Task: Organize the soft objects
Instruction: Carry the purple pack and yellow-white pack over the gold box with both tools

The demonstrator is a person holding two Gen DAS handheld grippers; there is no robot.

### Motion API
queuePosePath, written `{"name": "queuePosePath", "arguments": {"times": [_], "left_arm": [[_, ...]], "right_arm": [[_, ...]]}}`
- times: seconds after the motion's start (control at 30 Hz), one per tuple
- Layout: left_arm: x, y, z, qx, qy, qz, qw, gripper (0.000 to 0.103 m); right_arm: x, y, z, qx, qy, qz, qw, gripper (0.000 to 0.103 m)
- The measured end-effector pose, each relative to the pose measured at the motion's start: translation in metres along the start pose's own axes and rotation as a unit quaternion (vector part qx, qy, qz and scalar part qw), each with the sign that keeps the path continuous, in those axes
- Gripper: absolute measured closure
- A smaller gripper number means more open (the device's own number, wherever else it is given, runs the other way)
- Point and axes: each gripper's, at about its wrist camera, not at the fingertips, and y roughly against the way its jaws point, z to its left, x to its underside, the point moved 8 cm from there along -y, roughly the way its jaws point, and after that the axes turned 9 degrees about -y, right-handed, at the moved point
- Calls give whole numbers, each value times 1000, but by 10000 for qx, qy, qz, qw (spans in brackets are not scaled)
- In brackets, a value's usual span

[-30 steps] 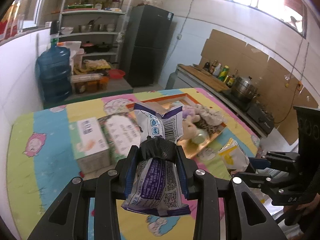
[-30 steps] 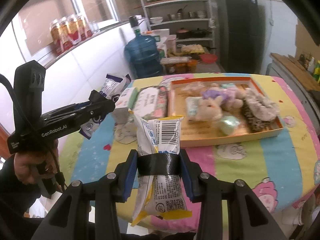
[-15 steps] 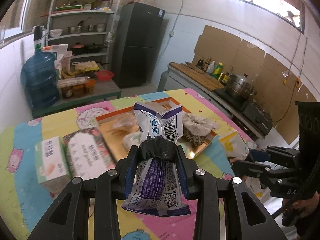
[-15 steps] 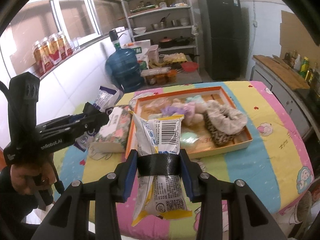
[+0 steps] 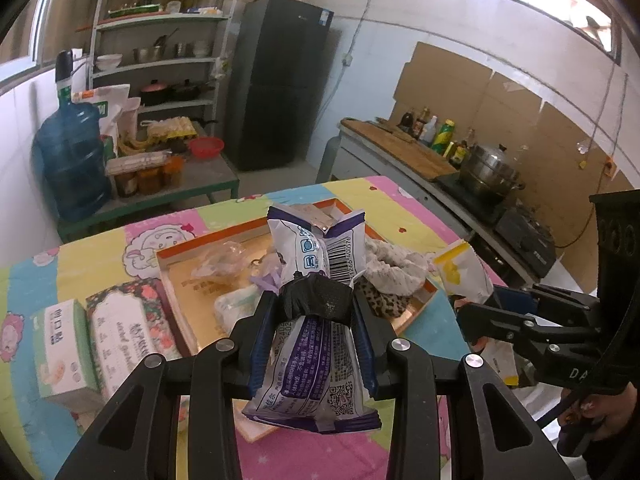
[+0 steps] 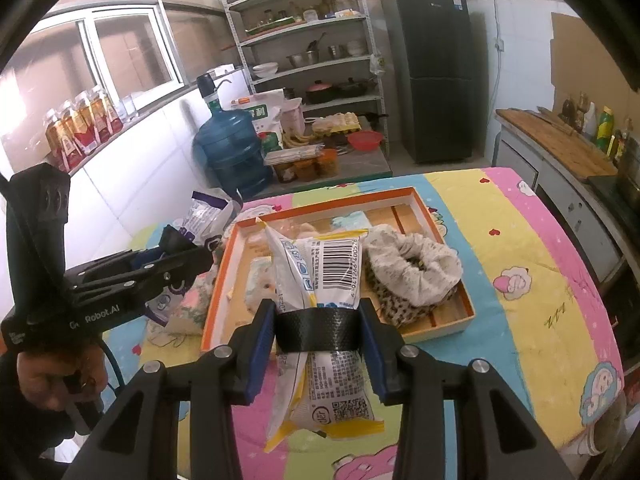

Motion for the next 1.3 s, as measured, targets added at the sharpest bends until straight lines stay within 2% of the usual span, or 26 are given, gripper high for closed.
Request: {"name": "queuePosePath", "arguments": {"times": [0.37,0.87,1.17,1.3], "left_arm": [[-15,-42,-9,-193,25,137,9997,66],[-38,-88,0,-470,225,238,9984,66],[-41,-124,20,-738,220,601,9952,66],[-35,-137,27,-733,246,837,9935,66]], "right_arm": [[-24,-32,-33,-143,-30,122,9998,62],[-63,-73,-53,-334,228,240,9989,62],[-79,-116,-62,-313,351,388,9981,62],[-80,-132,-64,-308,373,476,9977,62]]}}
